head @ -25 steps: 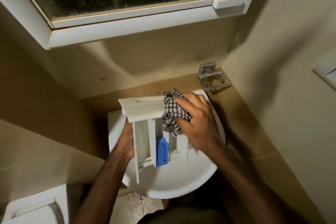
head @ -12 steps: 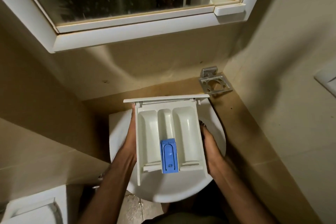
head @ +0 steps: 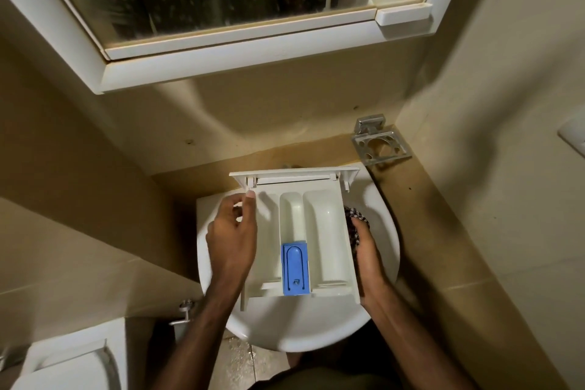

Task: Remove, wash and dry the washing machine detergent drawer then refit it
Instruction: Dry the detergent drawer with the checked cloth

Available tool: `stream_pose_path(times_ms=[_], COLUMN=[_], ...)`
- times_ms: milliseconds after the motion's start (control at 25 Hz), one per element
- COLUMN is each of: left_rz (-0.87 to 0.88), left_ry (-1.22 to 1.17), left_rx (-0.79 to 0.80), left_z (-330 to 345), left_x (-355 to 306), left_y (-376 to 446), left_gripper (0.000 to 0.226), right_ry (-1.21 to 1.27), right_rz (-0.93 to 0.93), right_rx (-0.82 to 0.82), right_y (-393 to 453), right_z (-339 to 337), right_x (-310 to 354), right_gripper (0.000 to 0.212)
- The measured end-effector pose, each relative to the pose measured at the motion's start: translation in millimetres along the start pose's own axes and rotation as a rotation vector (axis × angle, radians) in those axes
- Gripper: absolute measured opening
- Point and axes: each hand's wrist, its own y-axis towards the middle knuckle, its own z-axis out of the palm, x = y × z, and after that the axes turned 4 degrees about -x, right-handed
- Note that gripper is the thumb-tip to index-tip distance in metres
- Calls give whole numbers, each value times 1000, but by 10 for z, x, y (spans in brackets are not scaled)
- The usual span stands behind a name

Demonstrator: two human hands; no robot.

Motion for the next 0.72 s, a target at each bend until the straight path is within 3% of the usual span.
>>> stream_pose_path(times_ms=[120,200,400,600,720], left_rz=[-89,-134,-108,-215,-190], left_ry=[121,127,323,207,232], left_rx=[211,259,361,476,471], left_z=[43,75,93,136,65], left_x=[46,80,152,208,294], left_y=[-204,-273,-229,-243,-236], left_gripper=[101,113,70,88,68], right_ry=[26,4,-59,-166,-318], right_rz=[-41,-99,-217,-466,-671], right_rx=[21,12,-5,43,131], right_y=[-35,-91,-296,-534,-626], right_z=[121,155,224,399,418], right_x=[-8,18,25,38,39], right_gripper=[40,37,26,31,44])
